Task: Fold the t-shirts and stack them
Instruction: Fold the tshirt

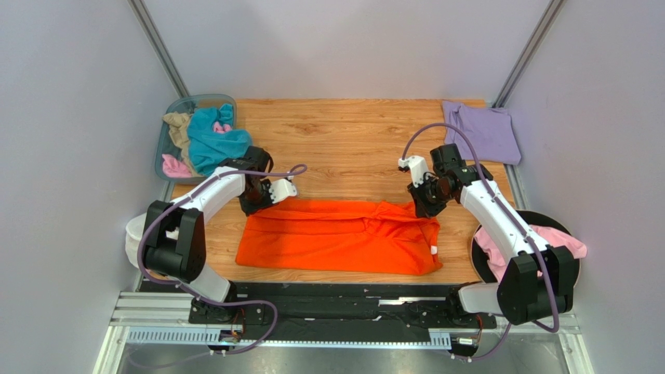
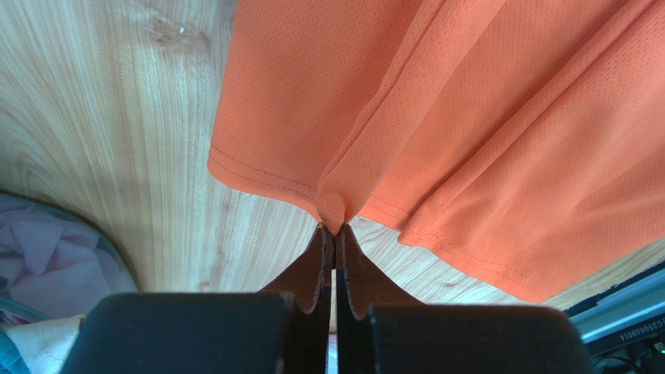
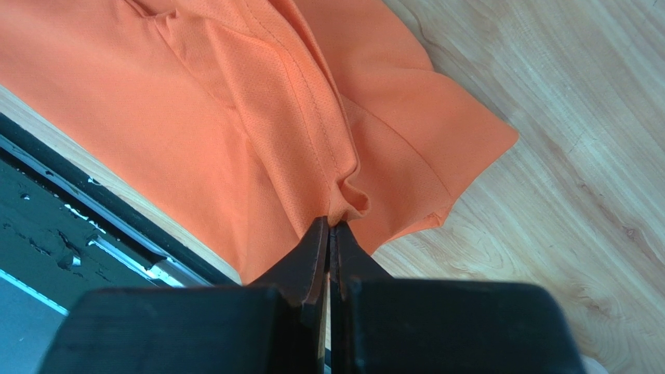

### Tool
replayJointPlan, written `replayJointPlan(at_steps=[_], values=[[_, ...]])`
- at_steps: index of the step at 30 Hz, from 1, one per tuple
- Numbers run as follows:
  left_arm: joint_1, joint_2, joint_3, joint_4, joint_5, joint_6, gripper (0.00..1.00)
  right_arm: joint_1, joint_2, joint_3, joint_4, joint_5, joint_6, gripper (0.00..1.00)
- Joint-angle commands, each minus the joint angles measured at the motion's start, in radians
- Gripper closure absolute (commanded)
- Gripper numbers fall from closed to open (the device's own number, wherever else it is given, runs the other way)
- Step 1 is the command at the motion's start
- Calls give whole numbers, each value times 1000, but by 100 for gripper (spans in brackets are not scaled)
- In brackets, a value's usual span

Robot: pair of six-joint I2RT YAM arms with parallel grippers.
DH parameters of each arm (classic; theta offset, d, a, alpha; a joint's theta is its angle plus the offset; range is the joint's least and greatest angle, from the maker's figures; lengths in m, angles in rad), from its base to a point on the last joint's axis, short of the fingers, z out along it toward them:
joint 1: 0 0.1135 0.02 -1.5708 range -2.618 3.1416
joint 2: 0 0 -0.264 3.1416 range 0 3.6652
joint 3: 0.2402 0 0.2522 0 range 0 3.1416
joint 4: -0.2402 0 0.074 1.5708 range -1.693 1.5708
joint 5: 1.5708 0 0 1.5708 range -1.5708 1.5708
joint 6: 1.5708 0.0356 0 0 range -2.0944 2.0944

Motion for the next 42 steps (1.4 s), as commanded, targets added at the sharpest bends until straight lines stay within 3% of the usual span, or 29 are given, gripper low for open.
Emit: replayJointPlan(at_steps=[1,13,42], values=[[-3,-57,-17,18,2,-11,100,7,-35,-13,-10,-9,-18,100],[-3,-97,-72,24,16,-9,100,10,-56,-50,-13,-14,-18,100],[-9,-30,-195,42,34,-43,100,39,-41,-172,41,29,-34,100]])
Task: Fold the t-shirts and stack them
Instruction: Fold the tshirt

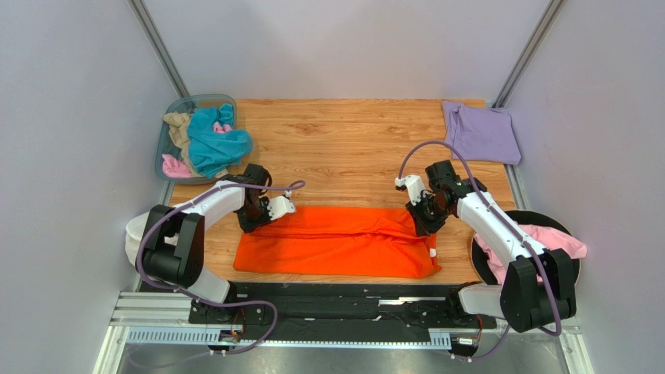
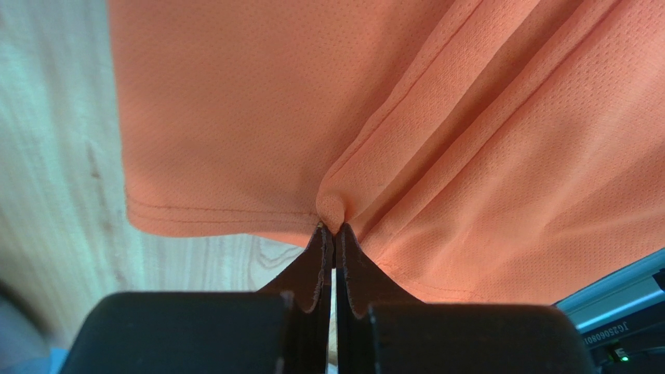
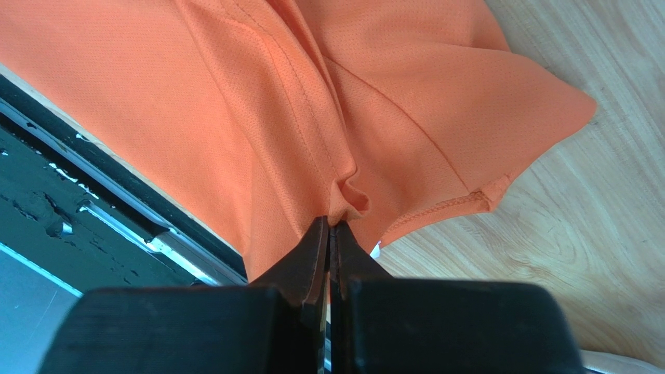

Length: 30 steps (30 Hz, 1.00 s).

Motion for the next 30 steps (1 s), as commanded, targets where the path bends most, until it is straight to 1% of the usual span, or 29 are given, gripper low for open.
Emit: replayJointPlan(at_steps=[1,4,6,8,9,10,11,13,15,16,19,20,21,22,24,25,30], values=[[-9,13,-19,-24,12,-23,100,7,7,-22,38,32,-30,100],[-12,12,-31,-25,6,-23,95,7,23,-34,48,42,-36,100],[-14,10,-36,-27,3,-24,88,7,27,-37,51,48,-41,100],[-14,9,-36,-25,-2,-27,86,7,26,-47,55,54,-47,100],[-14,7,-34,-25,-3,-29,72,8,27,-51,55,60,-52,100],[-14,6,-34,-25,-3,-27,62,10,27,-57,57,65,-56,100],[-14,6,-33,-25,-3,-29,57,8,29,-62,57,69,-61,100],[-14,4,-29,-25,-10,-30,55,13,27,-71,58,77,-65,100],[-14,4,-26,-27,-13,-33,46,16,29,-74,54,83,-73,100],[-14,4,-22,-29,-17,-33,45,17,26,-76,51,83,-75,100],[-14,4,-14,-29,-25,-36,41,34,23,-73,25,71,-87,97],[-14,4,-11,-29,-26,-35,36,39,20,-68,8,65,-96,97],[-14,7,-10,-29,-29,-35,29,45,6,-70,6,66,-98,97],[-14,9,-8,-24,-36,-35,19,54,0,-71,9,71,-99,98],[-14,12,1,-25,-36,-40,10,71,-16,-65,-3,91,-110,100],[-14,13,4,-22,-36,-40,1,85,-20,-62,-7,94,-111,100],[-14,13,23,-21,-36,-49,1,111,-20,-40,-40,104,-125,100]])
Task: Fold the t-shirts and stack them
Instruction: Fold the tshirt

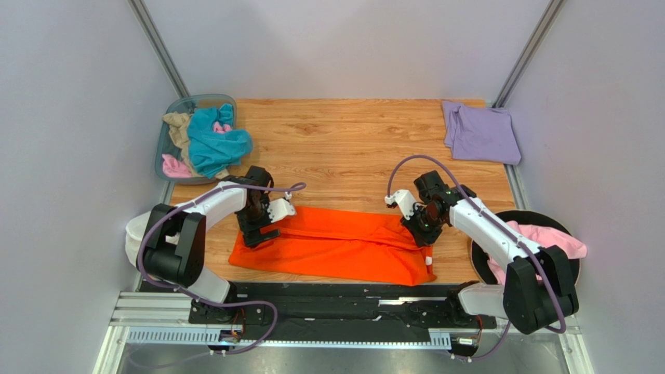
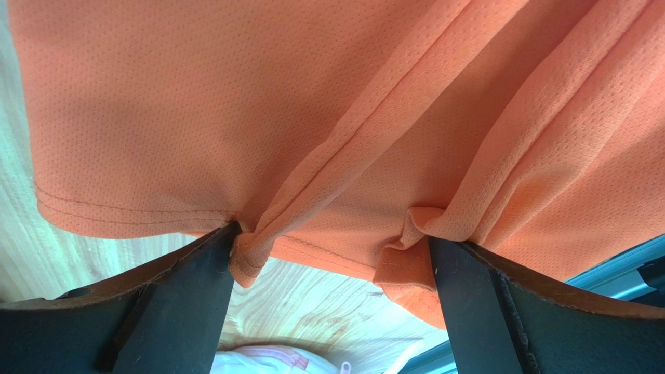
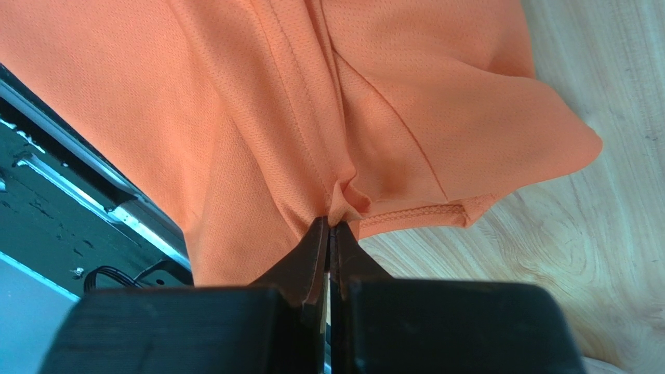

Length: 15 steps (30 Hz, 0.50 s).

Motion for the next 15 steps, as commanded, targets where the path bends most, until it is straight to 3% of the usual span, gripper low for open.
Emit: replayJointPlan(at_steps=[1,15], values=[[-1,4,39,2,-6,-10,1,27,-21,42,-48,32,-44,100],[-1,44,114,-16,-45,-13,1,173,-27,144,-167,55,-55,100]])
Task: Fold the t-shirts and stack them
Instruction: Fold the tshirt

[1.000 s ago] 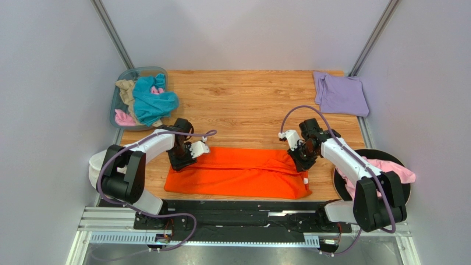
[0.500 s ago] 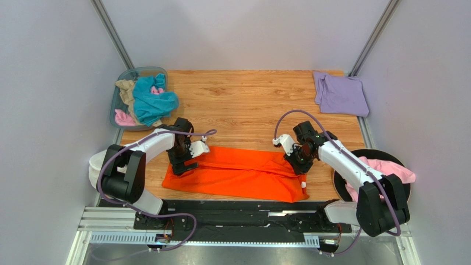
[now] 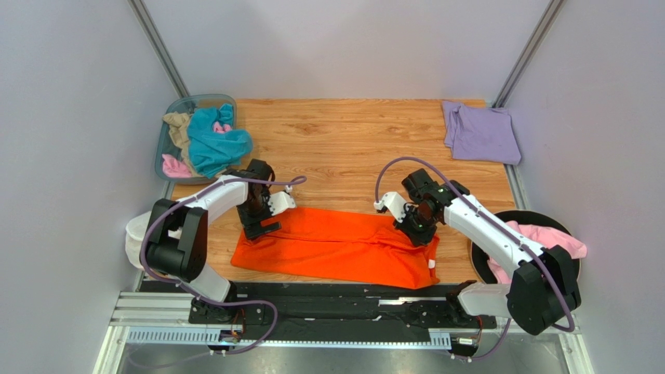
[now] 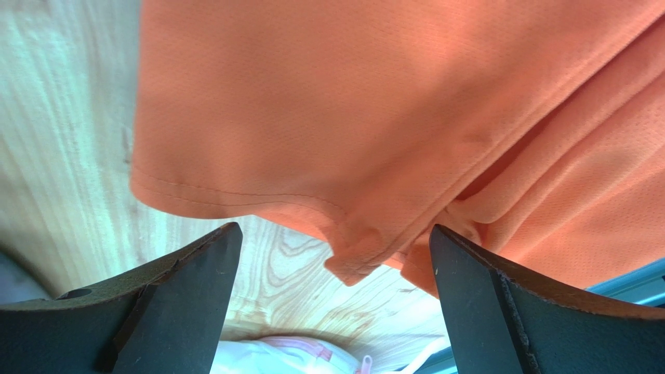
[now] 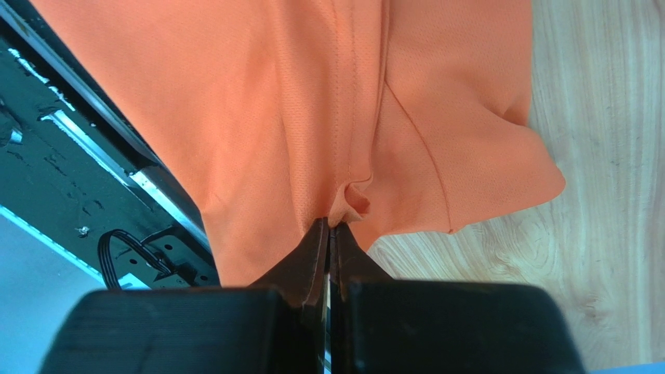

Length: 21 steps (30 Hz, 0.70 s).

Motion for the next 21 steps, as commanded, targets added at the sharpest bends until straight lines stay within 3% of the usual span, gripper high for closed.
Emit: replayJointPlan(at_steps=[1,21], values=[[-1,9,52,-18,-16,-6,1,46,-22,55,-55,10,-16,100],[-1,89,153,-65,-69,-26,1,181,-44,18,-110,21,-42,100]])
